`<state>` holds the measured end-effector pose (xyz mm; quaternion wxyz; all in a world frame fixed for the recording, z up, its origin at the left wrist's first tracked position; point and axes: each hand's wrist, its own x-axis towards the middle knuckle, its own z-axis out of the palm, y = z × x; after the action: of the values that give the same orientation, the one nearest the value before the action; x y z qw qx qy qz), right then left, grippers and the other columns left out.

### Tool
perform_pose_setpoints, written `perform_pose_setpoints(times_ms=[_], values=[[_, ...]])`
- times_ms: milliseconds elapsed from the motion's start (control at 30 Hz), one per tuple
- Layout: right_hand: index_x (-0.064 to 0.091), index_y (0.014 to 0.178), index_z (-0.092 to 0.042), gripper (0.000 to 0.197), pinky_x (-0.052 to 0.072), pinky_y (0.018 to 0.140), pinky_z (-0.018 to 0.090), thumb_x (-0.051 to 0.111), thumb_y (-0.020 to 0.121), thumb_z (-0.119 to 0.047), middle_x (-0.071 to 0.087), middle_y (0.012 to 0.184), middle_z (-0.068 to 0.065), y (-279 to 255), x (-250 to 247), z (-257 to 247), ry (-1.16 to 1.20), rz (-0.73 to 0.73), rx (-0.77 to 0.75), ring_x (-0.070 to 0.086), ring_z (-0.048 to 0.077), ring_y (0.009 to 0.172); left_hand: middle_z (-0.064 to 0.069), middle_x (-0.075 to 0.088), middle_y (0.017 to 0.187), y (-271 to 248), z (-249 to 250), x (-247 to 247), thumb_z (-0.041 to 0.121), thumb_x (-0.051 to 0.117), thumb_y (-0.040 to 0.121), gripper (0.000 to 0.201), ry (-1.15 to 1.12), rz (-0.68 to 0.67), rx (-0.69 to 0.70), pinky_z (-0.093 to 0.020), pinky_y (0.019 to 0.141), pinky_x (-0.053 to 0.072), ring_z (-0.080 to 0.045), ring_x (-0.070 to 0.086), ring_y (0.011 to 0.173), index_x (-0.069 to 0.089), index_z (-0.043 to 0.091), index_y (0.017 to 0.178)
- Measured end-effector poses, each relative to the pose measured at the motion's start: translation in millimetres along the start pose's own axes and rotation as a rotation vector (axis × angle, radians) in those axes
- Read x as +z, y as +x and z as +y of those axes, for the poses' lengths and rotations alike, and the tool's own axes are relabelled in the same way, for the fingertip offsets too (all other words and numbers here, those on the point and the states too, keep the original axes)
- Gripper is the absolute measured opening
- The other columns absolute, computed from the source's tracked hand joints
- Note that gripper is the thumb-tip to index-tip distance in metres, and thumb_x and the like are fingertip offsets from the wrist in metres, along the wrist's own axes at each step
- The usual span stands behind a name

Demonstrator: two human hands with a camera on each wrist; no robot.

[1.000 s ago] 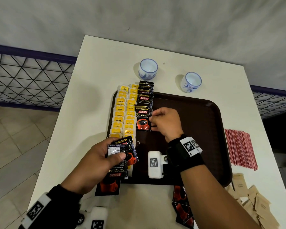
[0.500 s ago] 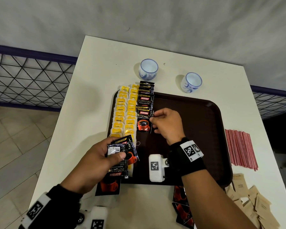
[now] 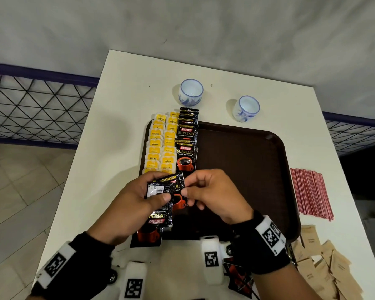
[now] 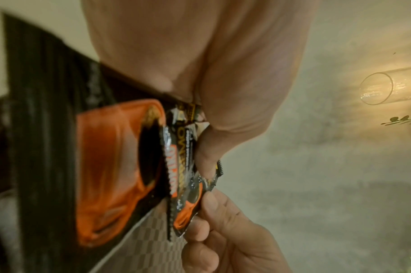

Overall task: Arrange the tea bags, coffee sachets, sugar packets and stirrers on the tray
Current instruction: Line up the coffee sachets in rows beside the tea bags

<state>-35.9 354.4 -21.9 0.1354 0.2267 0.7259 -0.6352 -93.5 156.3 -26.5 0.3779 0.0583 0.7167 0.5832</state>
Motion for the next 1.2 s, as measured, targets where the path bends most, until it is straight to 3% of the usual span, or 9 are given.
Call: perform_pose_setpoints(times_ms=[100, 167, 267, 333, 500, 733, 1000, 1200], values=[[0.068, 0.085, -0.005, 0.009, 0.044, 0.044, 0.023, 0.071, 0.086, 0.004, 0.065, 0.06, 0.006, -0.1, -7.1, -0.8, 0.048, 0.04, 0.014, 0.061, 0.015, 0.052, 0.008, 0.076, 0.114, -2.2, -0.5, -1.5, 0.01, 0.069, 0.094, 0.038, 0.006, 0.015, -0.012, -0.041, 0.096, 0.055, -0.018, 0.072, 0.107, 0.066, 0.04, 0.117], [0.066, 0.083, -0.003, 0.011, 0.045, 0.044, 0.022, 0.068, 0.087, 0.008, 0.063, 0.059, 0.007, 4.3, -17.4, -1.8, 0.104, 0.101, 0.027, 0.06, 0.015, 0.05, 0.004, 0.075, 0.116, -3.6, -2.4, -5.3, 0.01, 0.068, 0.095, 0.036, -0.01, 0.026, -0.022, -0.047, 0.097, 0.055, -0.022, 0.072, 0.108, 0.069, 0.041, 0.113], [0.064, 0.084, -0.004, 0.014, 0.046, 0.043, 0.021, 0.065, 0.088, 0.009, 0.063, 0.06, 0.008, 17.8, -34.1, -1.5, 0.149, 0.21, 0.068, 0.06, 0.014, 0.049, -0.008, 0.077, 0.11, -6.4, -5.3, -9.5, 0.0, 0.064, 0.095, 0.033, -0.131, 0.052, -0.075, -0.053, 0.092, 0.058, -0.029, 0.076, 0.1, 0.07, 0.025, 0.115], [0.063, 0.086, -0.005, 0.014, 0.048, 0.043, 0.021, 0.065, 0.089, 0.009, 0.063, 0.063, 0.008, 28.5, -38.7, 0.3, 0.134, 0.243, 0.103, 0.061, 0.014, 0.049, -0.011, 0.077, 0.107, -8.6, -7.0, -9.9, -0.001, 0.063, 0.094, 0.031, -0.167, 0.061, -0.096, -0.051, 0.087, 0.061, -0.029, 0.077, 0.096, 0.069, 0.019, 0.117], [0.062, 0.087, -0.006, 0.013, 0.05, 0.046, 0.024, 0.065, 0.09, 0.007, 0.064, 0.065, 0.008, 48.0, -31.7, 4.2, 0.096, 0.272, 0.154, 0.062, 0.015, 0.051, -0.01, 0.078, 0.105, -11.7, -11.4, -8.3, -0.002, 0.062, 0.095, 0.03, -0.186, 0.061, -0.119, -0.039, 0.079, 0.064, -0.029, 0.077, 0.095, 0.069, 0.018, 0.116], [0.062, 0.087, -0.006, 0.014, 0.051, 0.045, 0.023, 0.064, 0.09, 0.007, 0.063, 0.063, 0.008, 56.9, -23.0, 6.5, 0.092, 0.284, 0.174, 0.062, 0.014, 0.049, -0.011, 0.078, 0.104, -12.6, -13.6, -9.3, -0.002, 0.062, 0.095, 0.029, -0.192, 0.063, -0.132, -0.035, 0.076, 0.064, -0.027, 0.077, 0.093, 0.069, 0.018, 0.116], [0.063, 0.088, -0.005, 0.012, 0.05, 0.046, 0.023, 0.064, 0.09, 0.007, 0.064, 0.067, 0.009, 59.4, -22.7, 6.4, 0.069, 0.289, 0.164, 0.061, 0.016, 0.052, -0.009, 0.077, 0.107, -10.2, -14.9, -8.0, -0.001, 0.063, 0.095, 0.031, -0.178, 0.054, -0.129, -0.048, 0.091, 0.058, -0.029, 0.076, 0.097, 0.07, 0.022, 0.114], [0.066, 0.088, -0.001, 0.004, 0.051, 0.046, 0.024, 0.067, 0.088, 0.003, 0.064, 0.06, 0.007, 59.6, -19.2, 6.0, 0.019, 0.315, 0.137, 0.062, 0.016, 0.05, -0.008, 0.077, 0.109, -9.3, -14.9, -7.6, 0.001, 0.064, 0.094, 0.03, -0.185, 0.049, -0.125, -0.049, 0.092, 0.058, -0.029, 0.076, 0.098, 0.07, 0.022, 0.114]])
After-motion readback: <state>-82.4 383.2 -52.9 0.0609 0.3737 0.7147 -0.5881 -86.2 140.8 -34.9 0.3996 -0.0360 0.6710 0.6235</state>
